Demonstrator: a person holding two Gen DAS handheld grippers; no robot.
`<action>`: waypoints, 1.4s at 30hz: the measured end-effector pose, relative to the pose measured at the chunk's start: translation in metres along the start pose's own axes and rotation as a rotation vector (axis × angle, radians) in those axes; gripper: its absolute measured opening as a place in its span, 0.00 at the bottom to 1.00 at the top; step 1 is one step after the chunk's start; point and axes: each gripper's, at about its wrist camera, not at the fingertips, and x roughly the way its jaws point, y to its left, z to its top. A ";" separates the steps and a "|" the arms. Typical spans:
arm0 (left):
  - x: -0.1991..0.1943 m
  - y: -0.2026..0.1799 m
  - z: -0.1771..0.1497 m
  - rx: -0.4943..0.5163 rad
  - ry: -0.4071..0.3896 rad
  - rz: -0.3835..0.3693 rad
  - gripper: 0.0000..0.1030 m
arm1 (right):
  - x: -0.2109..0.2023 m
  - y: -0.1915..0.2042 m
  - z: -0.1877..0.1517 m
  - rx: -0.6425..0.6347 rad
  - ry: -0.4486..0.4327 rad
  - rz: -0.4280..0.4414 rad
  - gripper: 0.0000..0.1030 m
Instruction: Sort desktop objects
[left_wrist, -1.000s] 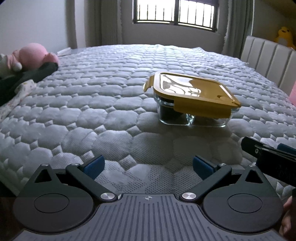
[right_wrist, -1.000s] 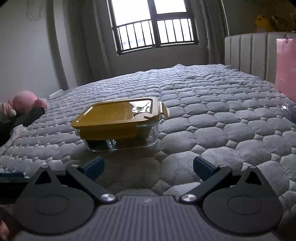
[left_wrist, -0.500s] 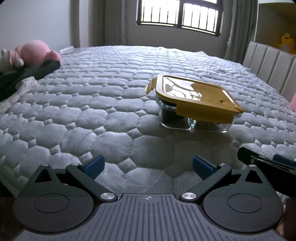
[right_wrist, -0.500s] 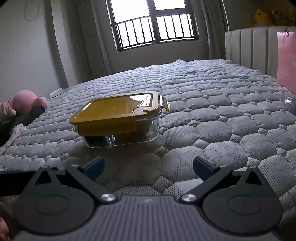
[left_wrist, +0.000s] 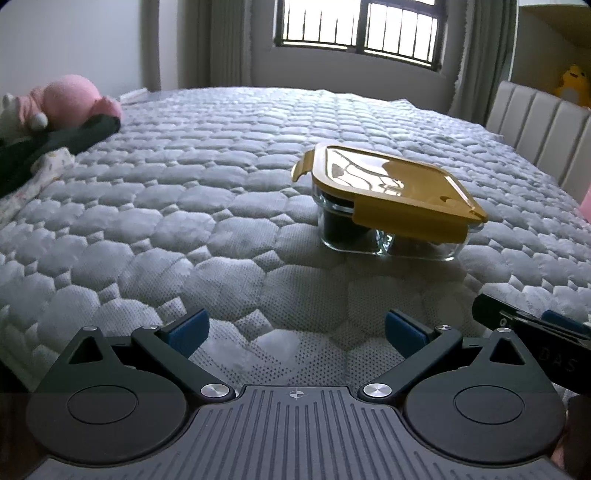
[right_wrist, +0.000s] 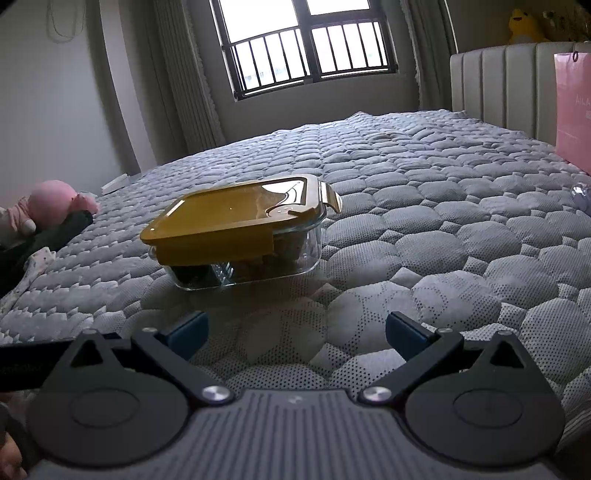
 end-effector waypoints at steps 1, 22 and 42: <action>0.000 0.001 0.000 -0.006 0.005 -0.007 1.00 | 0.000 0.000 0.000 0.003 -0.001 0.002 1.00; 0.001 -0.006 -0.003 0.030 0.007 0.034 1.00 | -0.005 -0.003 0.001 0.003 -0.018 -0.009 1.00; 0.005 -0.011 -0.006 0.061 0.017 0.039 1.00 | 0.001 -0.005 -0.003 0.017 0.012 -0.006 1.00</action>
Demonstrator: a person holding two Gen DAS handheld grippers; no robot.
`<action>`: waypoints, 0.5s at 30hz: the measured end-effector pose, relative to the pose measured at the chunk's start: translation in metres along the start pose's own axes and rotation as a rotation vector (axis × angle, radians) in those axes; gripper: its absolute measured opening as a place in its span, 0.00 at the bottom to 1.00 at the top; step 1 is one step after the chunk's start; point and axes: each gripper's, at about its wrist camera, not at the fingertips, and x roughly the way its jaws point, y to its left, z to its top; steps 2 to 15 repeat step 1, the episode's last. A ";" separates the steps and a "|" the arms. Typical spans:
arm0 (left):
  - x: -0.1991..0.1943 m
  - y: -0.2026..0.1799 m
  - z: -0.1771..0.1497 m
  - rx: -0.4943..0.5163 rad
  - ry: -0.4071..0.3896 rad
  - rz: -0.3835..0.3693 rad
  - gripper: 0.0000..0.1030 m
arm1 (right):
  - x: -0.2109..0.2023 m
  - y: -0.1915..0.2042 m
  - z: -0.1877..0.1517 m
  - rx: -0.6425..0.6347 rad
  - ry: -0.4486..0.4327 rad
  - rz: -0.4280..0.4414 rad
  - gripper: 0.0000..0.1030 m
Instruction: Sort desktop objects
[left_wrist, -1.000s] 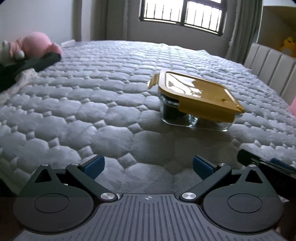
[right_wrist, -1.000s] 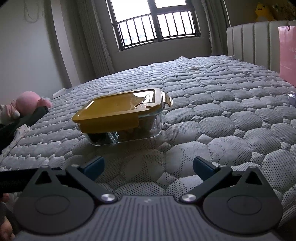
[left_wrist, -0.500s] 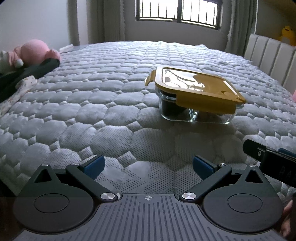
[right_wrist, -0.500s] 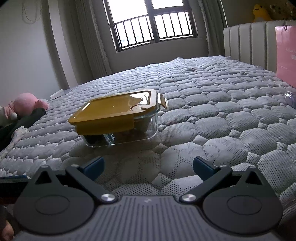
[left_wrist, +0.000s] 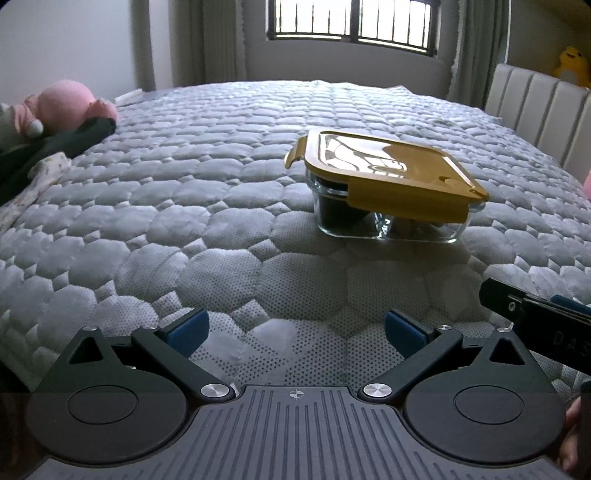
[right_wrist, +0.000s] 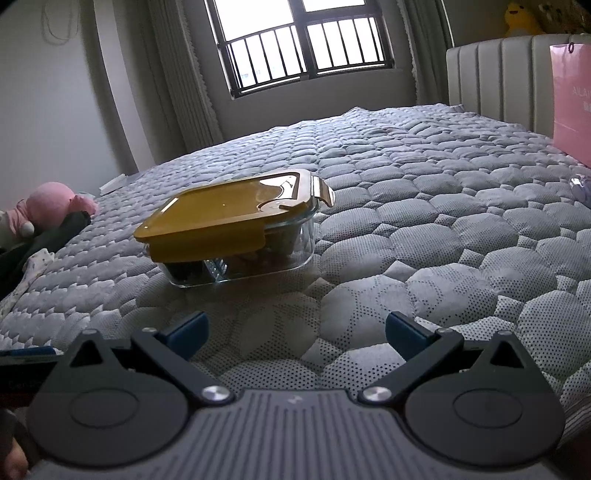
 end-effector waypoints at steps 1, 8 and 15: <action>0.000 0.000 0.000 0.003 -0.002 0.003 1.00 | 0.000 0.000 0.000 0.001 0.002 0.000 1.00; 0.000 0.000 0.000 0.003 -0.002 0.003 1.00 | 0.000 0.000 0.000 0.001 0.002 0.000 1.00; 0.000 0.000 0.000 0.003 -0.002 0.003 1.00 | 0.000 0.000 0.000 0.001 0.002 0.000 1.00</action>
